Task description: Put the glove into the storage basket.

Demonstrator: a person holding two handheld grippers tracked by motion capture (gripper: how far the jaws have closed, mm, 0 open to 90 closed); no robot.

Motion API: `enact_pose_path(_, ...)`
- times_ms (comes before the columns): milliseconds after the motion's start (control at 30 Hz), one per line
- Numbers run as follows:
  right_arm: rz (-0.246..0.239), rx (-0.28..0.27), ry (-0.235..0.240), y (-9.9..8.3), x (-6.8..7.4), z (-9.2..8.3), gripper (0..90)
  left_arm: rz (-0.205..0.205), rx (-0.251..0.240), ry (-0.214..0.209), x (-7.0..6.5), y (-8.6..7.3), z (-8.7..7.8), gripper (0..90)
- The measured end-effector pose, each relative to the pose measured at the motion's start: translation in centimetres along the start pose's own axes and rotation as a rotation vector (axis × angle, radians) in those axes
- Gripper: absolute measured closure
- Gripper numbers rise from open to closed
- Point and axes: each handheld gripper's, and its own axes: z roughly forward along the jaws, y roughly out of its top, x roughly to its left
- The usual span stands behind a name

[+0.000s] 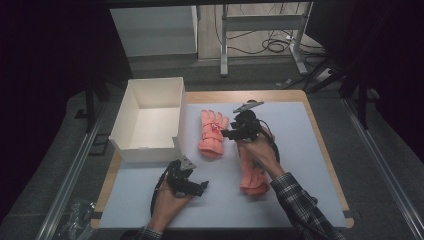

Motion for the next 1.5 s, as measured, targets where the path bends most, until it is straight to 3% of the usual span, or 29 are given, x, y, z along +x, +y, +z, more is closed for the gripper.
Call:
enact_pose_path(300,0.019,0.023,-0.012,1.4,0.6,3.3,54.8,-0.001,0.002,0.0,0.0,0.0,0.0,0.3)
enact_pose_path(433,0.029,0.037,-0.045,1.8,0.4,4.8,56.5,0.0,0.002,0.0,0.0,0.0,0.0,0.4)
enact_pose_path(533,0.047,0.048,-0.054,2.1,0.1,5.8,54.7,-0.003,0.0,-0.001,0.0,0.0,0.0,0.4)
enact_pose_path(567,0.054,0.052,-0.064,2.2,0.1,6.5,48.8,-0.001,0.002,0.0,0.0,0.0,0.0,0.3)
enact_pose_path(700,0.053,0.088,-0.089,2.1,0.2,8.1,42.8,-0.002,0.0,-0.001,0.0,0.0,0.0,0.3)
enact_pose_path(867,0.043,0.149,-0.13,2.1,0.4,9.5,43.7,-0.003,0.0,0.0,0.0,0.0,0.0,0.4)
enact_pose_path(933,0.043,0.18,-0.138,2.0,0.4,10.1,53.9,-0.003,0.0,0.0,0.0,0.0,0.0,0.4)
enact_pose_path(967,0.043,0.18,-0.138,2.0,0.4,10.1,53.9,-0.003,0.0,0.0,0.0,0.0,0.0,0.4)
enact_pose_path(1033,0.054,0.177,-0.127,1.8,0.3,10.3,66.7,-0.003,0.0,0.0,0.0,0.0,0.0,0.3)
enact_pose_path(1167,0.055,0.168,-0.135,1.7,0.5,10.1,78.6,-0.003,0.0,0.0,0.0,0.0,0.0,0.3)
enact_pose_path(1500,0.076,0.164,-0.098,2.4,0.3,8.6,85.4,-0.002,0.0,0.0,0.0,0.0,0.0,0.3)
